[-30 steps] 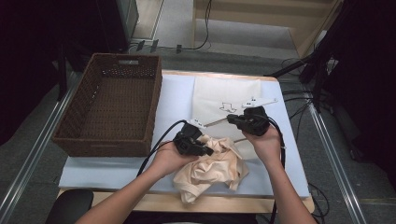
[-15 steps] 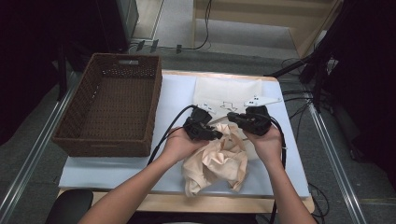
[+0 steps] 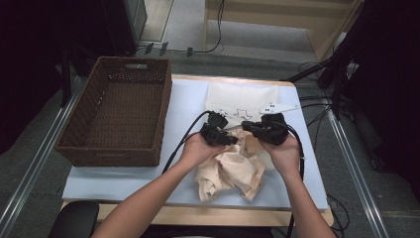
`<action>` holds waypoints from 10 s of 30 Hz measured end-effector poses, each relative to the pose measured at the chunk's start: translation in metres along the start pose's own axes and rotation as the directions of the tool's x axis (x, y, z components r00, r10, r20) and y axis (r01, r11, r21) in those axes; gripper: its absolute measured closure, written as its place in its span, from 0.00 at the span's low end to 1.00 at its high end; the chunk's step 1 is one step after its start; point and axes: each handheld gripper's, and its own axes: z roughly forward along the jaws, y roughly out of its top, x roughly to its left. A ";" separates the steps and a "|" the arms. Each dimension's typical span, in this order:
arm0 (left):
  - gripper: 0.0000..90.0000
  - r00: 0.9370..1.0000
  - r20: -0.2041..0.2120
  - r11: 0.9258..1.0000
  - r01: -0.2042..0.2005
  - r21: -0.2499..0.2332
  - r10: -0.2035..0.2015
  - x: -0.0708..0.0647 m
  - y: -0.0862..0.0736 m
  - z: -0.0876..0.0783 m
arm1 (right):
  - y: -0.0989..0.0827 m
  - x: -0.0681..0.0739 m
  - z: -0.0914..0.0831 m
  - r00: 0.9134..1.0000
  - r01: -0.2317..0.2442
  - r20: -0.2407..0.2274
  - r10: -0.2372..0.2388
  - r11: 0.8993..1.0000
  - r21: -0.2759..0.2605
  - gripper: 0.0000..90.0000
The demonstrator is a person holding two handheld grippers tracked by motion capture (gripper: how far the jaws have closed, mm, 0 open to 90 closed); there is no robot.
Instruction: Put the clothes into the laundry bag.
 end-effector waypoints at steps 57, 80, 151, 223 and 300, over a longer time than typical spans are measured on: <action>0.26 1.000 0.017 1.000 -0.020 -0.012 0.021 -0.006 -0.084 -0.071 | -0.004 0.000 -0.001 1.000 -0.001 -0.001 0.001 1.000 0.009 0.99; 0.57 1.000 0.012 0.999 0.025 0.030 -0.026 0.009 -0.096 -0.052 | -0.006 0.004 0.003 1.000 0.011 -0.009 -0.010 1.000 0.018 0.98; 0.93 0.998 -0.043 0.998 -0.054 -0.041 0.052 0.007 -0.001 0.001 | -0.003 0.009 0.004 1.000 -0.003 -0.022 0.003 1.000 0.024 0.99; 0.40 0.994 0.041 0.995 -0.104 -0.002 0.104 -0.031 -0.103 -0.060 | -0.005 0.003 0.002 1.000 0.001 -0.017 0.000 1.000 0.025 0.98; 0.98 0.992 -0.010 0.992 -0.129 0.001 0.129 -0.017 -0.021 0.011 | -0.003 0.005 0.001 1.000 0.000 -0.021 0.000 1.000 0.017 0.99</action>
